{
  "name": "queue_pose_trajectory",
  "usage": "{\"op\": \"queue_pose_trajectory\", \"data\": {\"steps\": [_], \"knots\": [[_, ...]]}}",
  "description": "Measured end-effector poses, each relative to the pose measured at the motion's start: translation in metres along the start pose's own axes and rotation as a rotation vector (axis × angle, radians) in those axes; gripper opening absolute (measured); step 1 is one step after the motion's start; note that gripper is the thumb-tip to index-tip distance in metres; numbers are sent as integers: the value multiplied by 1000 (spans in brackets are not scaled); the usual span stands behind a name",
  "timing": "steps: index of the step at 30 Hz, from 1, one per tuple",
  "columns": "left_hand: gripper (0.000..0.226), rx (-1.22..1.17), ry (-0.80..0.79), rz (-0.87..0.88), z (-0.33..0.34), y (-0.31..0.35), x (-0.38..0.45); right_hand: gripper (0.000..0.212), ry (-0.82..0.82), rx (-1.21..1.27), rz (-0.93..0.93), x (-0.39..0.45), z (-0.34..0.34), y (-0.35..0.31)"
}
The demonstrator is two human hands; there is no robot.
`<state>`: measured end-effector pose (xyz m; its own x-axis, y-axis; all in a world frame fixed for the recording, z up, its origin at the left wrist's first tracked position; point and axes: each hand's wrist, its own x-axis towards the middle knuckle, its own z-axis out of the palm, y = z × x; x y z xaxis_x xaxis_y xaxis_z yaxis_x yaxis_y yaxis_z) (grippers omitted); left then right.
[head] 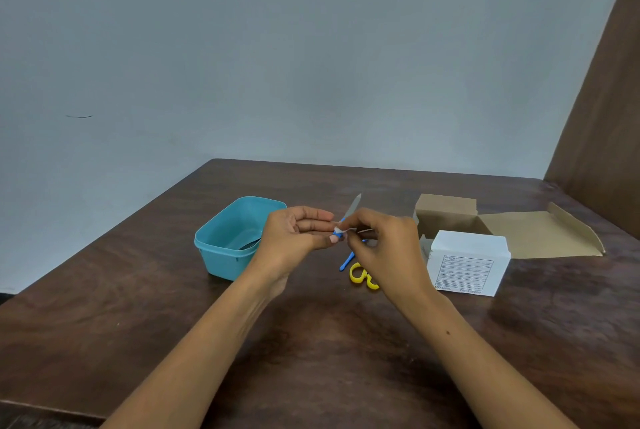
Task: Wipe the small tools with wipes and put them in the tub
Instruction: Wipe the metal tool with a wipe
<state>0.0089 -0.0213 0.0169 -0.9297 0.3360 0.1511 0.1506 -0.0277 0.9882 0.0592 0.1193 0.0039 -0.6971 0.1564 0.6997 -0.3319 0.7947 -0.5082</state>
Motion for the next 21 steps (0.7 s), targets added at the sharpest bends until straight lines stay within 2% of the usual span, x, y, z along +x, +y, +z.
{"op": "queue_pose_trajectory", "data": {"steps": [6,11,17,21], "knots": [[13,-134,20,-119,1,6,-1,12,-103,23,-36,-3,-4,-6],[17,-133,-11,-116,1,5,-2,13,-117,23,-42,-2,-5,-6],[23,-116,-46,-81,1,2,-2,16,25,21,33,3,-6,4],[28,-77,-16,-67,1,2,-3,17,-22,82,13,2,-6,-2]]}}
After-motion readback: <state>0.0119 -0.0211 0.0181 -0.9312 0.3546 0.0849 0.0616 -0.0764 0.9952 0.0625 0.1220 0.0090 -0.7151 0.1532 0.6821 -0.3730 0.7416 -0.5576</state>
